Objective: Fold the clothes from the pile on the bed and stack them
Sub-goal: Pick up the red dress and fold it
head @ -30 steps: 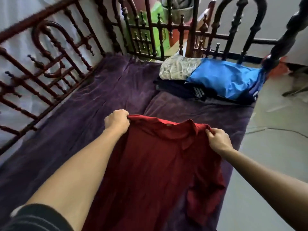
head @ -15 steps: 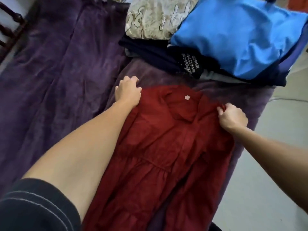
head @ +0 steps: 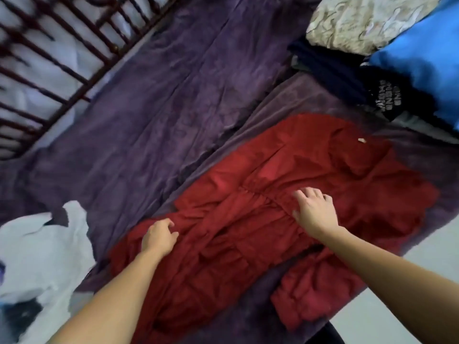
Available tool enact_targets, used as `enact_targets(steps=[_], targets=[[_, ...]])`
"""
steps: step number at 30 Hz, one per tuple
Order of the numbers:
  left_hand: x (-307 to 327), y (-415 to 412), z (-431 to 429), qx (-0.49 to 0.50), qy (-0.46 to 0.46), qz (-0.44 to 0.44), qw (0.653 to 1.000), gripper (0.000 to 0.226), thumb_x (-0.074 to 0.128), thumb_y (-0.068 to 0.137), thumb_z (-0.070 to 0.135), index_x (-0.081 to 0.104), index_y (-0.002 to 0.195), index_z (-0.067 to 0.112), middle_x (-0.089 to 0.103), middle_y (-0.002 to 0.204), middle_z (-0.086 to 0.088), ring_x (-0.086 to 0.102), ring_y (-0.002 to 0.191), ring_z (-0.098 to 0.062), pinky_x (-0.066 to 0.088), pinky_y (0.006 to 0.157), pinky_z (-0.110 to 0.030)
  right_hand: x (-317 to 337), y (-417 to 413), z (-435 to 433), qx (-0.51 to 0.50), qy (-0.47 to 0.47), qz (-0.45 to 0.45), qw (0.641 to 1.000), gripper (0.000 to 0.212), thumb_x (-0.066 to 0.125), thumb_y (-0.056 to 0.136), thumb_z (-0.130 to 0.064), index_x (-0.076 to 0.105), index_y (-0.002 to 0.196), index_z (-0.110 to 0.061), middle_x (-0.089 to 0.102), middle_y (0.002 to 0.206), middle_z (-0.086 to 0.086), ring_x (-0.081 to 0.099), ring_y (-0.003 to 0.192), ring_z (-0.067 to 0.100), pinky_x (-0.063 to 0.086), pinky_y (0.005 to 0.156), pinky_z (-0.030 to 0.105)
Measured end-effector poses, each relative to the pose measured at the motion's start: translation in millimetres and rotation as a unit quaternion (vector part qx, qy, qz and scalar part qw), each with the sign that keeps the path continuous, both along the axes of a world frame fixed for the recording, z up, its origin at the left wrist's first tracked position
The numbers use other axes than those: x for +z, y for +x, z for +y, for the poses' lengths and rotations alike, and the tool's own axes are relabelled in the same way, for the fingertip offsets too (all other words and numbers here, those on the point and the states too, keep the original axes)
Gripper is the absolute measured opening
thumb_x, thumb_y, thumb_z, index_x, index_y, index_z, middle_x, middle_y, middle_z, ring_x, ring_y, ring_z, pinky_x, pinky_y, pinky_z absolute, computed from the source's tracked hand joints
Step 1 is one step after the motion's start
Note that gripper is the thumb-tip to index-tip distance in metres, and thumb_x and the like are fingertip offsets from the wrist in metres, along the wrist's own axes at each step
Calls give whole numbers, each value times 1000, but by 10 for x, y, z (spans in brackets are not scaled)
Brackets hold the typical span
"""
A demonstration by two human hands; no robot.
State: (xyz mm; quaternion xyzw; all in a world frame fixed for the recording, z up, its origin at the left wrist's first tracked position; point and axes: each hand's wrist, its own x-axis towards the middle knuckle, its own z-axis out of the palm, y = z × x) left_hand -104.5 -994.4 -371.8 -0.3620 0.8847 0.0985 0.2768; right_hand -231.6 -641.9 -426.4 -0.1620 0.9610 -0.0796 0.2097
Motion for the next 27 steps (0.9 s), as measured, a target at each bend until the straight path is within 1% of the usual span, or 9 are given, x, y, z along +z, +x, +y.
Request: enact_targets(steps=[5,10,15,18,20,22,24,26,27], targets=[[28,1214,-528,102,2,-17,995,34,75,78,31,66,109,20,67,115,-5,60,111,-26,47,89,-33,-101,712,-705,126,47,-88,987,35,50,89,-39,52,121,-24,53,121,0,48,118,24,39,94,38],[-359,2032,-803,146,22,-26,989,53,71,80,45,56,123,20,53,122,-13,54,114,-33,46,93,-42,-282,1202,-1244,199,72,-84,974,29,47,91,-37,55,115,-22,56,117,2,51,114,25,40,90,37],[-907,2200,-1227,220,18,113,969,68,70,82,39,41,140,17,47,133,-19,49,120,-39,42,97,-46,-556,1223,-1952,179,-18,-49,982,31,52,91,-32,59,120,-22,58,117,5,53,113,29,43,89,38],[-1086,2073,-1400,200,38,166,965,59,71,82,35,50,133,12,56,128,-18,54,117,-37,42,98,-41,-629,1123,-2397,161,-121,15,979,32,54,91,-24,59,121,-16,56,119,9,52,111,33,48,85,41],[-1224,2020,-1459,177,20,189,966,56,72,81,32,53,129,12,56,124,-18,53,114,-37,43,96,-42,-760,1004,-2719,162,-149,58,974,46,56,87,-21,49,133,-18,47,135,8,46,118,33,48,84,43],[-1316,1979,-1480,158,-29,230,960,71,75,77,34,42,138,17,47,130,-18,46,118,-38,41,97,-47,-857,810,-2982,148,-106,69,981,68,61,84,-22,32,145,-25,30,150,8,39,127,34,47,86,45],[-1359,1948,-1549,153,-61,248,955,90,75,75,42,25,147,24,37,141,-18,38,126,-38,38,98,-51,-935,567,-3135,134,-18,46,990,78,66,82,-26,24,148,-31,31,149,10,43,126,36,46,89,46],[-1388,1921,-1666,178,-29,227,957,98,74,75,47,14,150,29,34,145,-19,36,130,-38,35,101,-52,-993,368,-3194,123,47,30,991,60,67,83,-29,44,138,-24,50,134,15,53,116,38,45,90,44],[-1404,1900,-1733,191,-5,211,959,96,74,76,46,15,150,30,37,143,-20,39,129,-39,35,102,-51,-995,269,-3216,105,47,33,993,49,67,83,-30,55,128,-18,58,126,17,56,112,39,46,90,43]])
